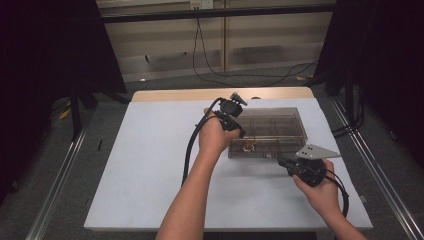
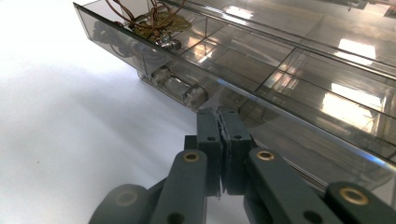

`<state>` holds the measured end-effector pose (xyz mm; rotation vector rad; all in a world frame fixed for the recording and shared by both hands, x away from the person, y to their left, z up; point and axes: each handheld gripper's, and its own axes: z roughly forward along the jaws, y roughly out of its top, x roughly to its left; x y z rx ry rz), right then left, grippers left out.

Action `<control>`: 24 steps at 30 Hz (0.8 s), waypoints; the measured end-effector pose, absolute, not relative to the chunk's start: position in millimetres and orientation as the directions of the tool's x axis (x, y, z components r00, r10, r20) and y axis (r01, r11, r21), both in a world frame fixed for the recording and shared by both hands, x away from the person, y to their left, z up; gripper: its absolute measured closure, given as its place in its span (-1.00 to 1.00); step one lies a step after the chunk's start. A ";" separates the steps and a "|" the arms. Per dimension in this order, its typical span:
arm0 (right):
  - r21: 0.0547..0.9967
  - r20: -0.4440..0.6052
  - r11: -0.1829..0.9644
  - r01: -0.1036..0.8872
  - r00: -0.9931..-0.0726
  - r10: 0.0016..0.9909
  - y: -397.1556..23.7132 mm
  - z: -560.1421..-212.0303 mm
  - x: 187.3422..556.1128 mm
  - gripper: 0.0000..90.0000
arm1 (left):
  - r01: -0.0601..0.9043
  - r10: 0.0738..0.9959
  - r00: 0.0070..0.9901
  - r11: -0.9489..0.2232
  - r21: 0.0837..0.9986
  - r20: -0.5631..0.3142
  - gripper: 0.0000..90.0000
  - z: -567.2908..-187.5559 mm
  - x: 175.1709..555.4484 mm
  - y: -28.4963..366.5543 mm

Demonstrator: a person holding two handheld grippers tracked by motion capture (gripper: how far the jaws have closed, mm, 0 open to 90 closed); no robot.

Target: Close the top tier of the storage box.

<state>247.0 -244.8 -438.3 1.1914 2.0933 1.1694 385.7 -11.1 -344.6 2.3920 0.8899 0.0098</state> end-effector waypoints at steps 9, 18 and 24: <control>0.844 0.013 0.264 0.467 -0.510 0.860 -246.7 -437.8 245.3 0.91 | 0.585 0.574 0.792 -0.619 0.524 -0.205 0.80 -337.1 377.3 -10.2; 0.842 0.010 0.270 0.467 -0.514 0.858 -247.0 -438.2 245.3 0.89 | 0.582 0.565 0.798 -0.635 0.508 -0.209 0.80 -343.5 376.1 -20.3; 0.842 0.005 0.272 0.466 -0.512 0.859 -247.6 -438.0 245.2 0.89 | 0.574 0.560 0.808 -0.674 0.466 -0.185 0.99 -351.6 377.6 -24.0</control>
